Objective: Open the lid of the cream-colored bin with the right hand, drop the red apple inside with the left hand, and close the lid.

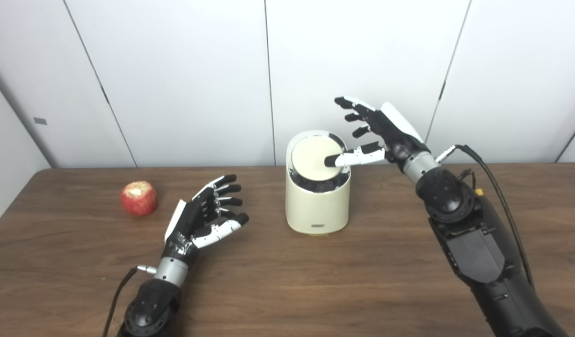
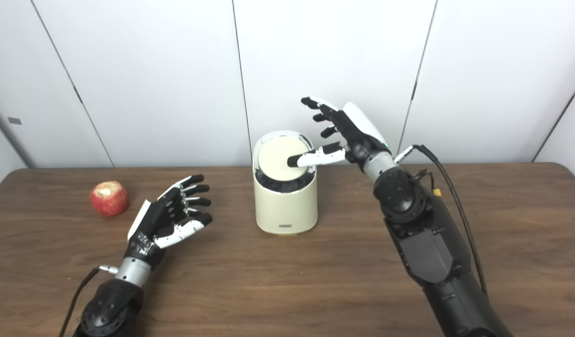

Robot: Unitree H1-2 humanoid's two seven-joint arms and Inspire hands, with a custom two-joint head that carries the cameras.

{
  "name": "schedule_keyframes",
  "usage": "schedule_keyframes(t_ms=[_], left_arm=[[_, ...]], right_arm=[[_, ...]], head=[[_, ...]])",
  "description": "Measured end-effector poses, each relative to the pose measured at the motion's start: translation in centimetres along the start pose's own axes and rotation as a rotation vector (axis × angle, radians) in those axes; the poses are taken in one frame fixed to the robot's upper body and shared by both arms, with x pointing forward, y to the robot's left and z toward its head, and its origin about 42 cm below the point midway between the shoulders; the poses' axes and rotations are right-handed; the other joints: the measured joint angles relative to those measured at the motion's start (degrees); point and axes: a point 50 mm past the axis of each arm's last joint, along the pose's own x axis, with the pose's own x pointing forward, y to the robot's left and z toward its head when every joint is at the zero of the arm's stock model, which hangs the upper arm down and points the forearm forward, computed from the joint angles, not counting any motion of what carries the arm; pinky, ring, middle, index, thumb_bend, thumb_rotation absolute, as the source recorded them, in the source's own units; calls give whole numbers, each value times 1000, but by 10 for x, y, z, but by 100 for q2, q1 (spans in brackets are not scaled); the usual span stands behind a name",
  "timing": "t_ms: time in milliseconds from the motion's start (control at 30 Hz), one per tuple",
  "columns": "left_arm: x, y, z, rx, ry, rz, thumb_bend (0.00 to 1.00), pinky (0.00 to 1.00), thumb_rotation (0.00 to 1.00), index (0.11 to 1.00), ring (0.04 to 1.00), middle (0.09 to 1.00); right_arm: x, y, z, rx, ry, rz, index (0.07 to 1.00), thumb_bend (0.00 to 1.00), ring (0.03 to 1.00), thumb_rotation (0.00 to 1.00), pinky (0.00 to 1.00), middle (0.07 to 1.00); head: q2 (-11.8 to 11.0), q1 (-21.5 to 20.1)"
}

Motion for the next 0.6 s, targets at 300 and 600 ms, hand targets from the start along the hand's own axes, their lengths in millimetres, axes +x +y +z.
schedule_keyframes(t_ms=[300, 600], left_arm=[[0, 0, 0, 1, 0, 3, 763, 547, 253, 865, 697, 797], [0, -1, 0, 0, 0, 4, 767, 547, 257, 862, 699, 797]], right_arm=[[5, 20, 0, -21, 19, 38, 901, 782, 901, 351, 821, 909], [12, 25, -2, -67, 33, 37, 888, 818, 830, 353, 718, 875]], head=[[-9, 0], [-9, 0]])
